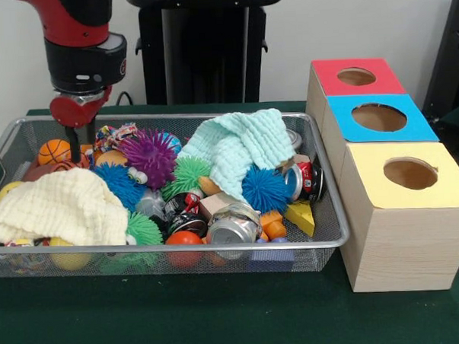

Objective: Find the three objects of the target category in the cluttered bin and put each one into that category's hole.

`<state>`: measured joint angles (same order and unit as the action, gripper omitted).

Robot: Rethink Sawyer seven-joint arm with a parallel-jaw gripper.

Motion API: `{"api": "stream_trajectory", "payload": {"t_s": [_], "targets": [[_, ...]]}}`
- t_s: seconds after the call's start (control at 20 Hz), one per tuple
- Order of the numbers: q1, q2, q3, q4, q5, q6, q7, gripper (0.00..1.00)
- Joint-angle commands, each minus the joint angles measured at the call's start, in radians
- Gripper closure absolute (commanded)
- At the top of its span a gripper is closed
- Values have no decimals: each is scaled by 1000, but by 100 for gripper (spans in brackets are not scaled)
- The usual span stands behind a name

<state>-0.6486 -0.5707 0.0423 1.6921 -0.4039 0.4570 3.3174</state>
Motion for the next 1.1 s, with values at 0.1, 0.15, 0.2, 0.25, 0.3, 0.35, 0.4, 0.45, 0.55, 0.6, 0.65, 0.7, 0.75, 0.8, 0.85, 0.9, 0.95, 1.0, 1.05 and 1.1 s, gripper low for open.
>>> {"api": "stream_trajectory", "payload": {"t_s": [0.1,0.15,0.2,0.25,0.3,0.35,0.4,0.45,0.55,0.6,0.65,0.7,0.75,0.8,0.85,0.9,0.95,1.0,1.05,1.1], "targets": [[-21,72,88,-141,-10,51,-178,0],[-20,76,89,-146,-8,53,-177,0],[-16,78,88,-148,-6,55,-173,0],[-12,79,88,-149,-4,58,-169,0],[-9,79,87,-148,-2,58,-166,0],[-8,79,88,-147,0,61,-165,0],[-9,81,89,-148,0,60,-166,0],[-10,82,91,-148,0,60,-167,0],[-18,75,95,-141,5,63,-170,0],[-18,69,96,-137,9,66,-169,0],[-12,55,99,-125,24,78,-158,0],[-10,47,100,-118,32,84,-152,0],[2,34,96,-111,42,96,-137,0],[4,33,96,-112,46,102,-135,0],[3,33,98,-112,49,105,-137,0],[3,38,99,-114,50,102,-138,0],[-1,44,100,-118,48,100,-143,0],[-5,47,102,-117,47,93,-146,0],[-8,50,104,-116,46,86,-150,0],[-12,48,105,-117,47,88,-153,0]]}}
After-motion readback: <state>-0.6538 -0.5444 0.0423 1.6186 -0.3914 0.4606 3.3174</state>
